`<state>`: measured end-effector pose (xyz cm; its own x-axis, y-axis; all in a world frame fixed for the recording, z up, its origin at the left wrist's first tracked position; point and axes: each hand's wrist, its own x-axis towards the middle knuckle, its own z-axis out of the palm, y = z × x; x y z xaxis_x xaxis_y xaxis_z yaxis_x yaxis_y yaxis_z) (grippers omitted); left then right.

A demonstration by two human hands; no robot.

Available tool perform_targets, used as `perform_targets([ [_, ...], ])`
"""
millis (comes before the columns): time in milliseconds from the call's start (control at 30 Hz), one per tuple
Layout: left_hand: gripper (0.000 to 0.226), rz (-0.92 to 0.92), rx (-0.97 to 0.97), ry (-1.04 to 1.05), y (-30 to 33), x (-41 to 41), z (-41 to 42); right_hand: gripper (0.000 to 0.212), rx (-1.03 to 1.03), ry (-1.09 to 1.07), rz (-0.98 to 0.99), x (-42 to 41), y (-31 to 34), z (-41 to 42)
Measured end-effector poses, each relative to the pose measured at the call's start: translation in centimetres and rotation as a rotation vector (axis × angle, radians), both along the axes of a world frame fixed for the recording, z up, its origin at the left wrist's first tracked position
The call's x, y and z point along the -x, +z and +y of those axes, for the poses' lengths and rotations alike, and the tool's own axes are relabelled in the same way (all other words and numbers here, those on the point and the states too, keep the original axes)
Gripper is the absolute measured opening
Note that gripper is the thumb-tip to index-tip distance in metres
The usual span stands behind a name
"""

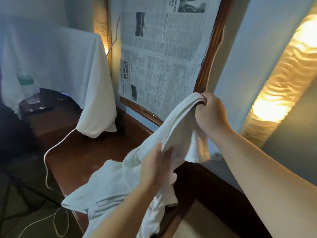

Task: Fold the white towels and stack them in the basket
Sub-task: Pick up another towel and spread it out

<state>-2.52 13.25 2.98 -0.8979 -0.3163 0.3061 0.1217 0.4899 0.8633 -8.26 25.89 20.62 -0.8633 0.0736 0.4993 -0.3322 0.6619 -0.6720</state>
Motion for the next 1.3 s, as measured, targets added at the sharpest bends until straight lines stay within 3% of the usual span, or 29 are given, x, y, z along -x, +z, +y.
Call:
perform_targets([
  [167, 0.035, 0.344, -0.049, 0.016, 7.6, -2.7, 3.6, 0.018, 0.027, -0.153, 0.087, -6.0, 5.3, 8.1],
  [267, 0.042, 0.493, -0.013, -0.050, 15.2, -4.5, 6.1, 0.020, -0.097, -0.191, 0.069, -9.5, 8.1, 13.3],
  [333, 0.032, 0.563, 0.067, -0.107, 19.9, -5.2, 8.0, 0.030, -0.217, -0.147, -0.007, -12.3, 9.5, 16.1],
  [433, 0.020, 0.696, 0.295, -0.216, 25.7, -7.4, 12.0, 0.016, -0.322, 0.009, -0.164, -17.2, 11.2, 19.8],
  [467, 0.019, 0.754, 0.395, -0.260, 27.2, -8.5, 13.4, 0.035, -0.301, 0.102, -0.229, -19.0, 11.8, 20.7],
  [533, 0.021, 0.838, 0.560, -0.308, 29.9, -11.1, 16.2, 0.054, -0.177, 0.330, -0.302, -22.3, 13.0, 22.6],
  [600, 0.027, 0.866, 0.600, -0.318, 32.3, -13.2, 18.3, 0.043, 0.061, 0.529, -0.325, -25.2, 14.3, 24.2],
  [667, 0.031, 0.874, 0.551, -0.317, 34.0, -15.3, 19.9, 0.034, 0.249, 0.563, -0.297, -27.8, 15.5, 25.7],
  [800, 0.030, 0.844, 0.408, -0.330, 35.8, -18.3, 21.7, 0.019, 0.137, 0.297, -0.038, -30.6, 17.1, 27.7],
  [933, 0.039, 0.820, 0.200, -0.369, 34.8, -20.4, 23.0, 0.026, 0.145, 0.166, 0.059, -33.0, 18.1, 28.4],
  [1000, 0.032, 0.791, 0.132, -0.407, 33.2, -20.5, 23.3, 0.034, 0.173, 0.128, 0.104, -33.9, 18.5, 28.6],
  [1100, 0.011, 0.833, 0.073, -0.442, 30.5, -20.4, 23.8, 0.044, 0.180, 0.058, 0.056, -35.1, 18.7, 28.9],
  [1233, 0.006, 0.862, -0.020, -0.274, 28.8, -20.5, 24.0, 0.039, 0.270, 0.092, -0.079, -36.4, 17.5, 28.4],
  [1300, 0.005, 0.802, -0.032, -0.314, 28.8, -20.9, 23.8, 0.038, 0.324, 0.123, -0.134, -37.2, 16.5, 27.9],
])
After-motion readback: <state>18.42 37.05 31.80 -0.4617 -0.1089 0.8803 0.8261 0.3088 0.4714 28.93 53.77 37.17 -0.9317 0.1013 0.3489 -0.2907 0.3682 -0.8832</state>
